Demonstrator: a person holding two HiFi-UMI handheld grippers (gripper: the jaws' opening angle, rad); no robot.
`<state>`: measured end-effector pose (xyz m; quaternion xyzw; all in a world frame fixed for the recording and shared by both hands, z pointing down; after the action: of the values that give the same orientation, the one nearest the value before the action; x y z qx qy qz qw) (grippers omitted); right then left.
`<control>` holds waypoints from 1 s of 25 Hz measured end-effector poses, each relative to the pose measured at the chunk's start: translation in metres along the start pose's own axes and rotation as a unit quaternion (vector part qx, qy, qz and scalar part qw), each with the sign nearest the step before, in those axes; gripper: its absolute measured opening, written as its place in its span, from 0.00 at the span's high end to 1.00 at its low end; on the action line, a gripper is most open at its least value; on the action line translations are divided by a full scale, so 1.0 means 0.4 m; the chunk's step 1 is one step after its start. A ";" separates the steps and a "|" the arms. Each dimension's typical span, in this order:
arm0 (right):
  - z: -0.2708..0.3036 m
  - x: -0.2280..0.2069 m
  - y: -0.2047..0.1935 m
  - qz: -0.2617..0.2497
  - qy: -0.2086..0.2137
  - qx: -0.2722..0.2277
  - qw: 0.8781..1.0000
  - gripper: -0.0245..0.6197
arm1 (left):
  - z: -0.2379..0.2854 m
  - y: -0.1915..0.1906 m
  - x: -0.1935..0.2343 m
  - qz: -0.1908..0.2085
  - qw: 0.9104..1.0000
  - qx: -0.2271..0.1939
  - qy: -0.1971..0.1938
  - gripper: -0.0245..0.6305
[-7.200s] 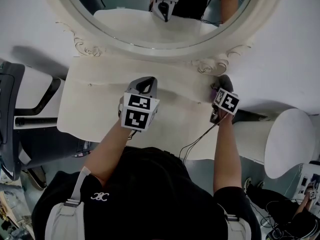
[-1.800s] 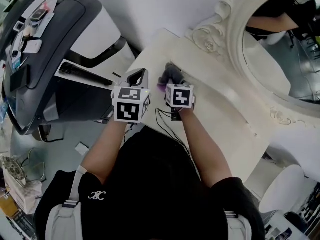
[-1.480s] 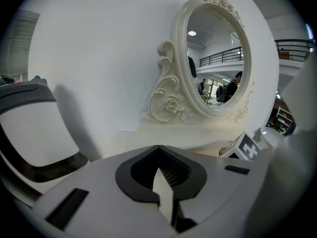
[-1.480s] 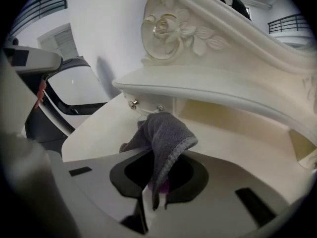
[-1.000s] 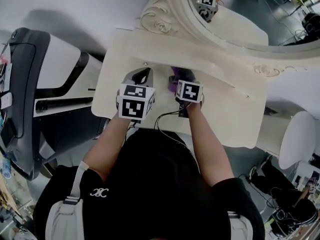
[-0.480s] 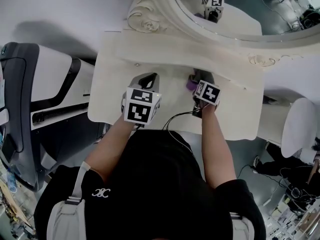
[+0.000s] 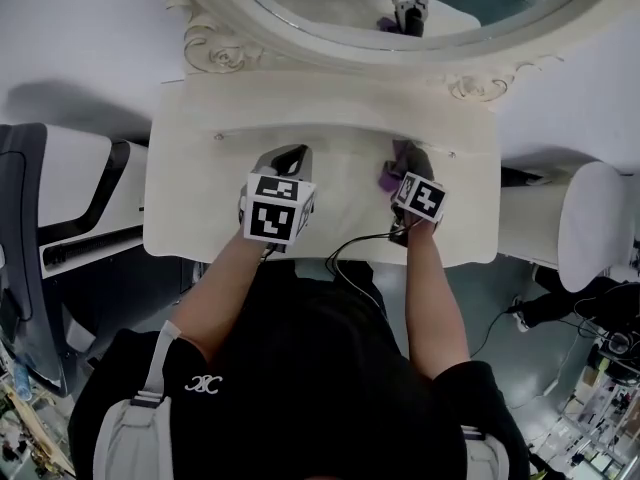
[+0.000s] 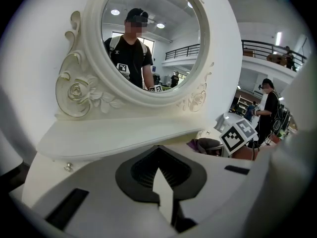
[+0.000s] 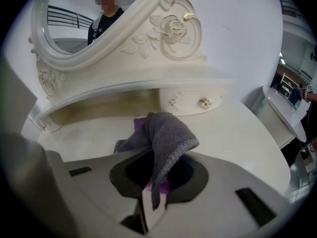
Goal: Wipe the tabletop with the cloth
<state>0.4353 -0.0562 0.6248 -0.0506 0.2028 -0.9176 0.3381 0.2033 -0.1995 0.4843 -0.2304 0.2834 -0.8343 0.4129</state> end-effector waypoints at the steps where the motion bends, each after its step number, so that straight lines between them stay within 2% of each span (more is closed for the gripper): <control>1: -0.001 -0.037 -0.006 0.003 -0.001 0.000 1.000 0.87 | 0.012 0.007 -0.016 -0.005 1.000 -0.001 0.002 0.96; 5: -0.004 -0.194 -0.012 -0.004 -0.010 0.001 1.000 0.87 | 0.048 0.040 -0.114 -0.018 1.000 -0.011 0.008 0.96; 8: -0.003 -0.313 0.004 -0.003 -0.014 0.000 1.000 0.87 | 0.079 0.048 -0.215 -0.014 1.000 -0.007 0.008 0.96; 13: 0.012 -0.475 0.057 -0.038 -0.017 -0.002 0.999 0.87 | 0.125 0.048 -0.391 -0.007 1.000 0.003 0.013 0.96; 19: 0.035 -0.595 0.142 -0.079 -0.004 -0.021 0.997 0.87 | 0.134 0.043 -0.530 -0.010 0.999 0.000 0.042 0.96; 25: 0.080 -0.656 0.254 -0.107 -0.008 -0.040 0.993 0.87 | 0.150 0.059 -0.561 -0.037 0.997 0.005 0.065 0.96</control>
<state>0.7047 0.0313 0.6241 -0.0927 0.2306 -0.9393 0.2367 0.3777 -0.0442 0.4787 -0.1841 0.2968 -0.8636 0.3637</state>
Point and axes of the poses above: the fingertips, and each gripper's own axes: z forward along the fingers, x to its left, y out of its top, the point moved 1 cm from there along -z, backward along the fingers, and after that the axes turned 10 degrees about x, right-handed, at the moved point
